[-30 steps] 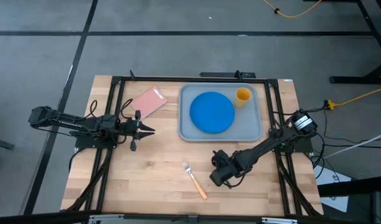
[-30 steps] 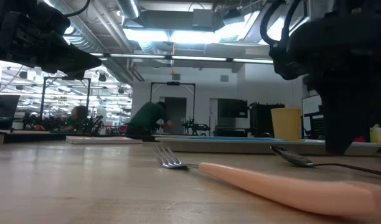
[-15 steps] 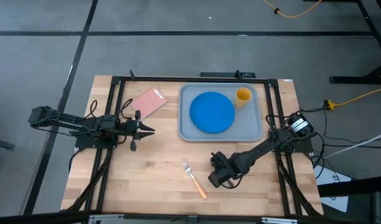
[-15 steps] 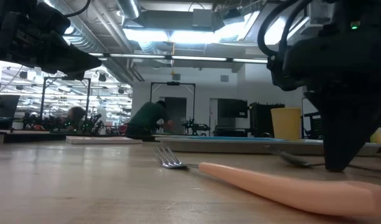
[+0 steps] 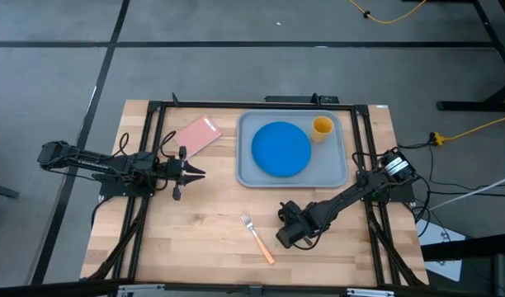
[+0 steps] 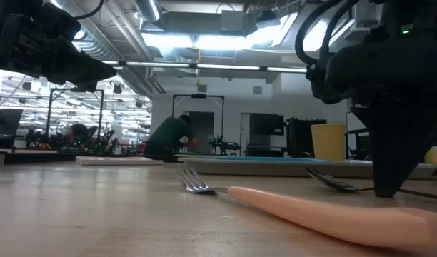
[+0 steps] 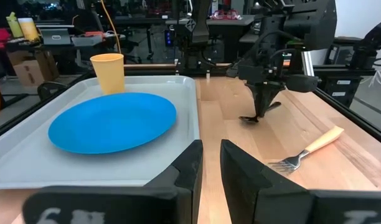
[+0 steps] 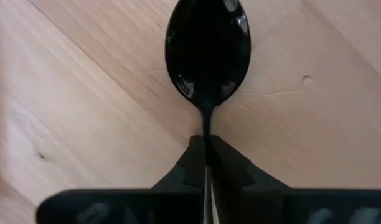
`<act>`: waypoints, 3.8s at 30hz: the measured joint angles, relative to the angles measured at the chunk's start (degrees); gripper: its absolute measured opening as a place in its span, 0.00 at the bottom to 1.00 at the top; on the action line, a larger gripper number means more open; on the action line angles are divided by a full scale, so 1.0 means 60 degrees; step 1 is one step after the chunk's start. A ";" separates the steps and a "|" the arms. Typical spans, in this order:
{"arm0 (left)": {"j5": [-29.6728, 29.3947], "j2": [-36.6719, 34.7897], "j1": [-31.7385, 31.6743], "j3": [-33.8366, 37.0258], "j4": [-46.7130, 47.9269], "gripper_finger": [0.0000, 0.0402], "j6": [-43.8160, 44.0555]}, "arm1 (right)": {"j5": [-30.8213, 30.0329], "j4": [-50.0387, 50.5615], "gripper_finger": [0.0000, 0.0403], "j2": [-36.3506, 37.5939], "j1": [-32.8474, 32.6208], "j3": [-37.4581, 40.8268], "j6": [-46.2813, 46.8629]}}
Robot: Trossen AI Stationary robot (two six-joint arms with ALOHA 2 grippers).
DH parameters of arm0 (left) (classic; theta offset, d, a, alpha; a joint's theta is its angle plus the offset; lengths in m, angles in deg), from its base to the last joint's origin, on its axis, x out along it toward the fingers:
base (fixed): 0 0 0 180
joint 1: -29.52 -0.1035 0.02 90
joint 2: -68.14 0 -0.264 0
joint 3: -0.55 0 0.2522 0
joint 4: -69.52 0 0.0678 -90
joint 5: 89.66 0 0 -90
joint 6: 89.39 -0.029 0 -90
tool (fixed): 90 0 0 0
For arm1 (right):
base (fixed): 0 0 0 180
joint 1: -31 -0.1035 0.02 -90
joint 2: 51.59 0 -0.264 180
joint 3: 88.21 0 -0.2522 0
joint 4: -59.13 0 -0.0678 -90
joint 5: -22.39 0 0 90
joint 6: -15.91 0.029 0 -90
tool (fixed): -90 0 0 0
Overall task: Pick and place plate/cup/fork/spoon on tray
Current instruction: Put the spoon on the gray tray
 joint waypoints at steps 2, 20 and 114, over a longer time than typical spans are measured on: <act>0.0000 0.0001 0.0000 0.0002 -0.0001 0.12 0.0000 | -0.0016 0.0039 0.03 0.0022 0.0039 0.0000 0.0001; 0.0000 0.0001 0.0000 0.0002 0.0002 0.12 0.0000 | -0.2626 0.3743 0.00 0.2633 0.0685 0.0069 0.2278; 0.0000 0.0004 0.0000 0.0002 0.0002 0.12 0.0000 | -0.1950 0.0611 0.17 0.5599 0.8537 0.5395 -0.2234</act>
